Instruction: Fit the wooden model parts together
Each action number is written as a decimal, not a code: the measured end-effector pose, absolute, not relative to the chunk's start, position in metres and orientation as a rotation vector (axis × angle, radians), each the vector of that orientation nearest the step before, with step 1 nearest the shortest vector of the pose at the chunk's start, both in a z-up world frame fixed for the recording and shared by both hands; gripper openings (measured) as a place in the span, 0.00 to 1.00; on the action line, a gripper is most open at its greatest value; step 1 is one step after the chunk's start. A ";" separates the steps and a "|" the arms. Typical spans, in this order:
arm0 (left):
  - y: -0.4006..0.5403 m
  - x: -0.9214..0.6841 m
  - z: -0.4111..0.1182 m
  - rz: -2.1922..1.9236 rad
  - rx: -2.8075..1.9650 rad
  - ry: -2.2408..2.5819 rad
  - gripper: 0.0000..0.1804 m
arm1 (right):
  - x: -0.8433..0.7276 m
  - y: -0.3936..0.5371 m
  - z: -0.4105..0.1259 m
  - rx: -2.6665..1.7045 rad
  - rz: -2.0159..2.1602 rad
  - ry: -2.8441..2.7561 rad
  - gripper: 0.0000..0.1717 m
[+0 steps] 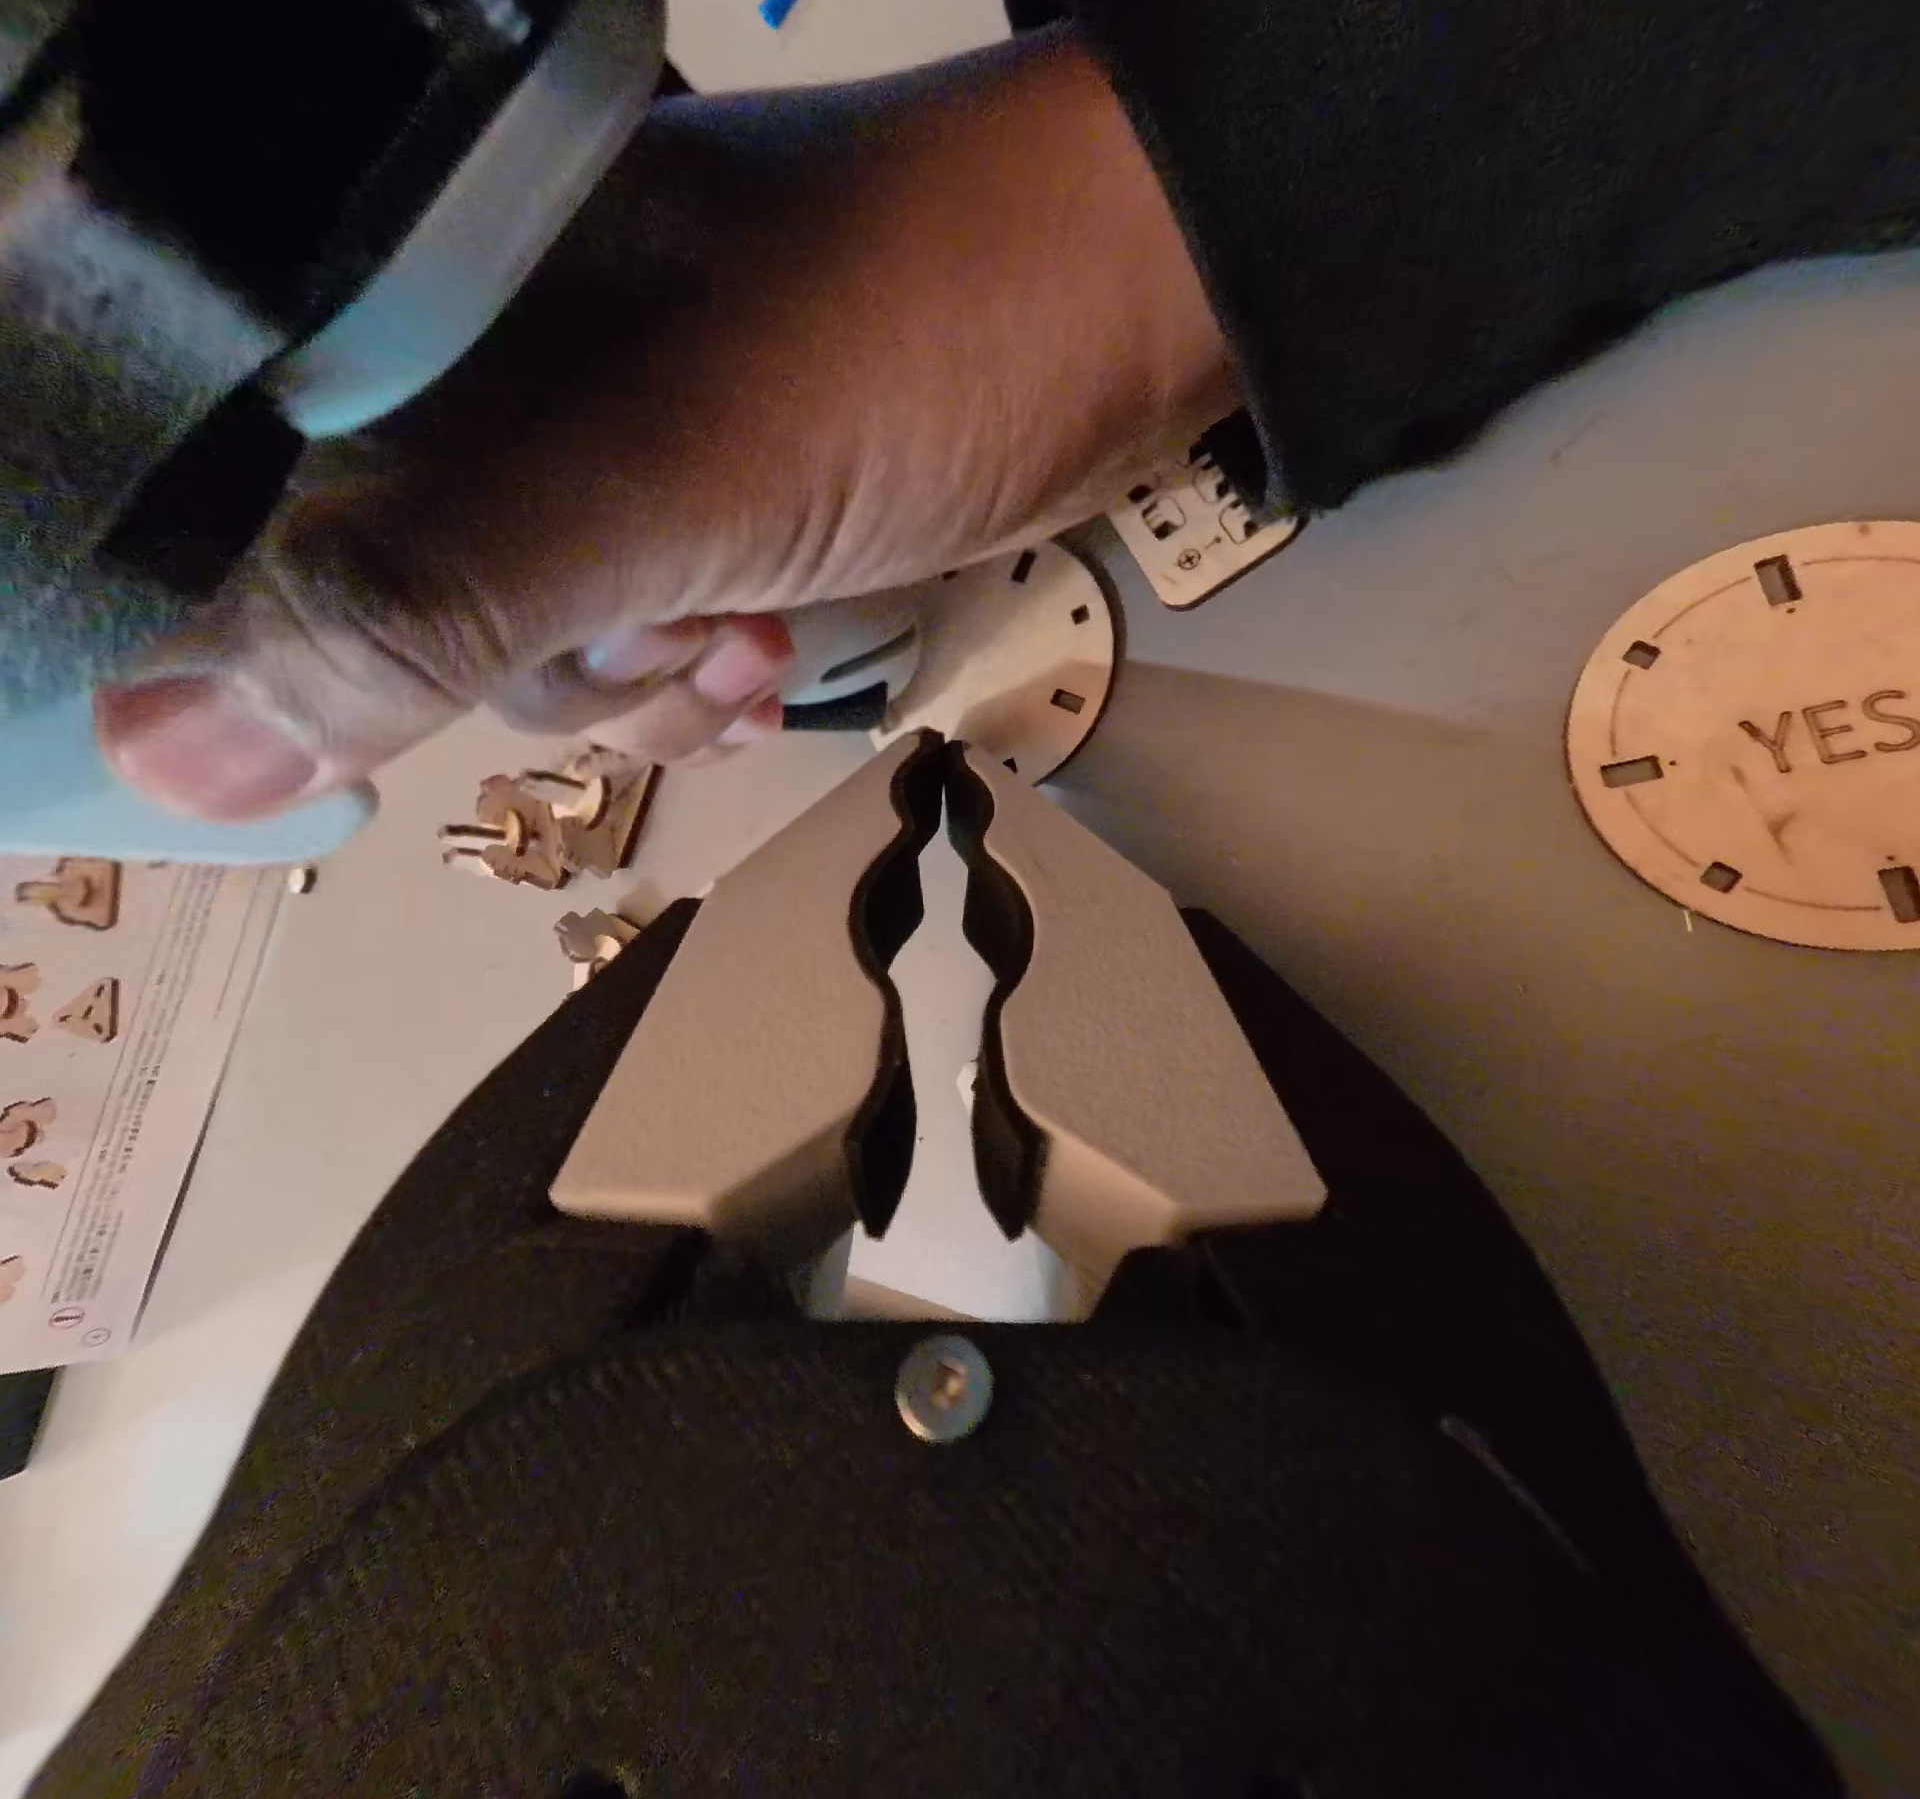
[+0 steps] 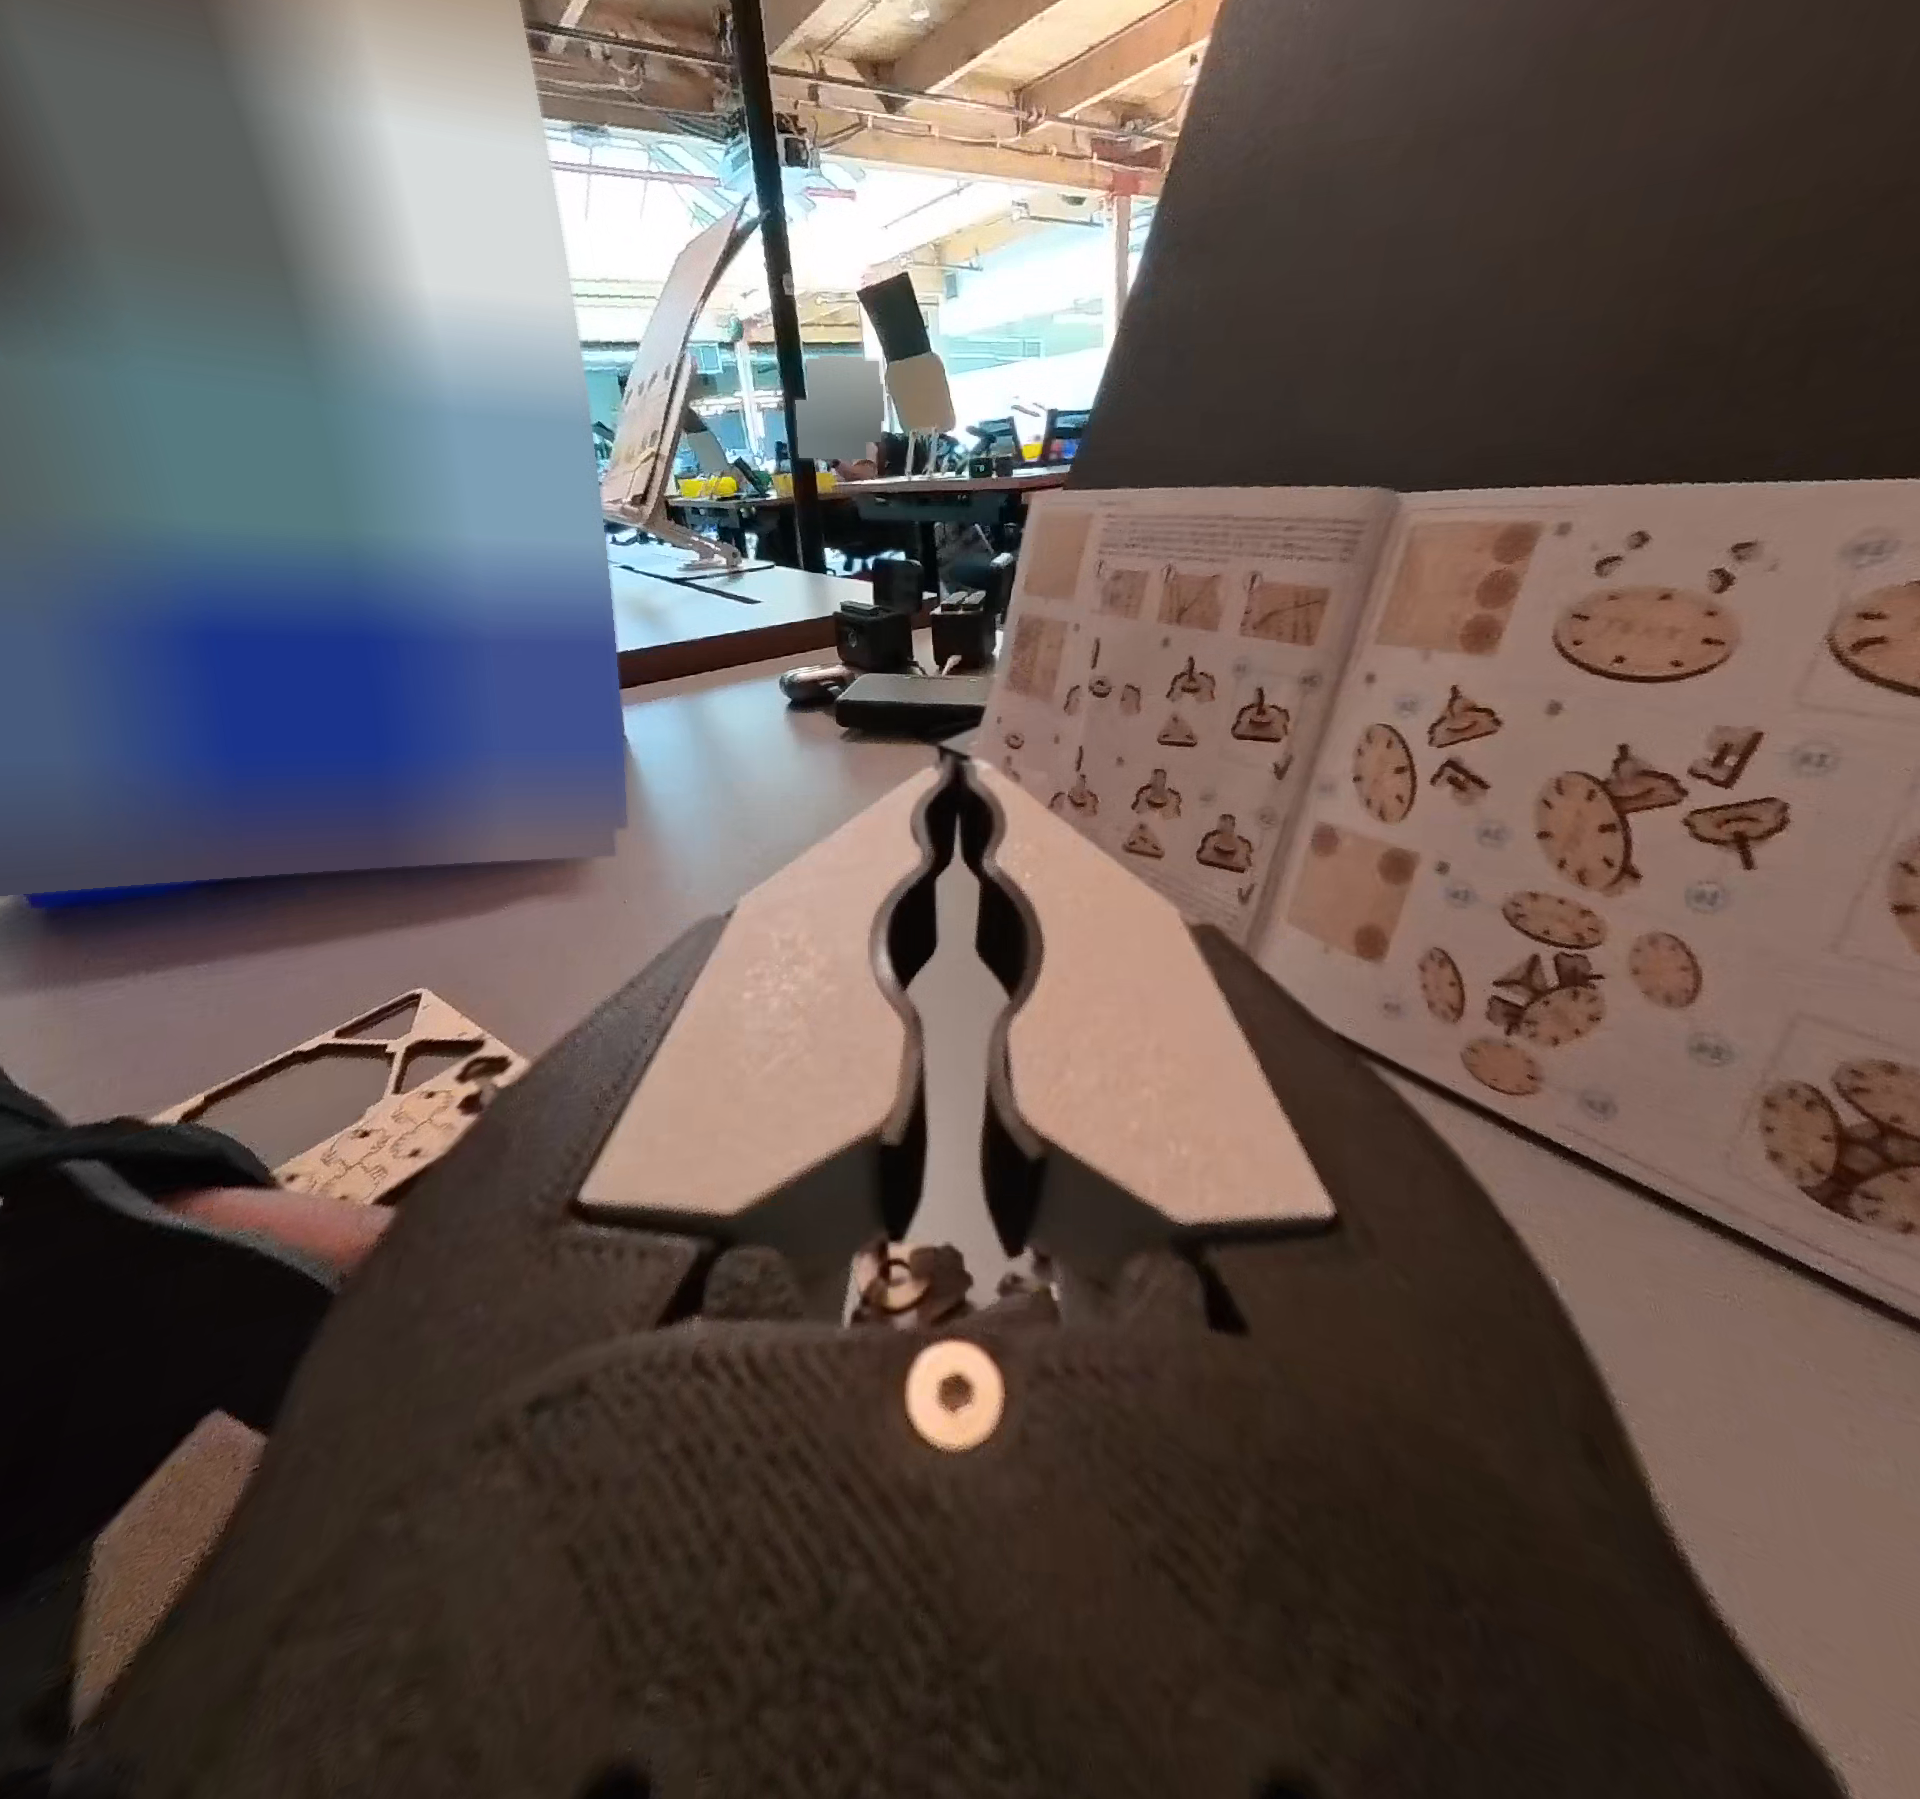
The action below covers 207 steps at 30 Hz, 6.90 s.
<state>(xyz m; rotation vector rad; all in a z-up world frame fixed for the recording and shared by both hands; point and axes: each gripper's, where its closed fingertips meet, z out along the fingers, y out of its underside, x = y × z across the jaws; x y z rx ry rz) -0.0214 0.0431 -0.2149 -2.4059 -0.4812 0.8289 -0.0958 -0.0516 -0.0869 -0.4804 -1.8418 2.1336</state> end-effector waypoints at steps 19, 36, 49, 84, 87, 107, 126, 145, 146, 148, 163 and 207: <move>0.044 -0.020 -0.215 0.813 -2.400 -0.486 0.00 | -0.081 -0.051 -0.070 -0.427 2.184 -1.769 0.00; 0.045 -0.020 -0.216 0.822 -2.401 -0.481 0.00 | -0.098 -0.050 -0.065 -0.488 2.210 -1.740 0.00; 0.045 -0.019 -0.216 0.812 -2.398 -0.485 0.00 | -0.081 -0.055 -0.067 -0.420 2.194 -1.770 0.00; 0.045 -0.020 -0.216 0.824 -2.402 -0.479 0.00 | -0.102 -0.045 -0.066 -0.423 2.160 -1.719 0.00; 0.045 -0.020 -0.216 0.822 -2.400 -0.481 0.00 | -0.092 -0.046 -0.075 -0.435 2.175 -1.772 0.00; 0.044 -0.020 -0.215 0.854 -2.408 -0.454 0.00 | -0.125 -0.003 -0.044 -0.549 2.129 -1.573 0.00; 0.016 -0.050 -0.184 0.291 -1.983 -0.843 0.00 | -0.040 0.045 -0.215 -0.257 1.269 -2.864 0.21; 0.018 -0.048 -0.177 -0.062 -1.775 -0.914 0.13 | -0.048 0.037 -0.203 -0.320 1.293 -2.755 0.27; 0.018 -0.048 -0.177 -0.064 -1.776 -0.913 0.13 | -0.044 0.037 -0.205 -0.335 1.300 -2.793 0.38; 0.018 -0.048 -0.177 -0.063 -1.773 -0.912 0.13 | -0.032 0.036 -0.211 -0.300 1.272 -2.870 0.52; 0.025 -0.041 -0.166 -0.188 -1.693 -0.859 0.21 | -0.042 0.030 -0.196 -0.047 1.198 -2.627 0.30; 0.034 0.015 -0.074 0.038 -1.512 -0.227 0.01 | 0.014 0.027 -0.065 0.165 2.195 -2.186 0.00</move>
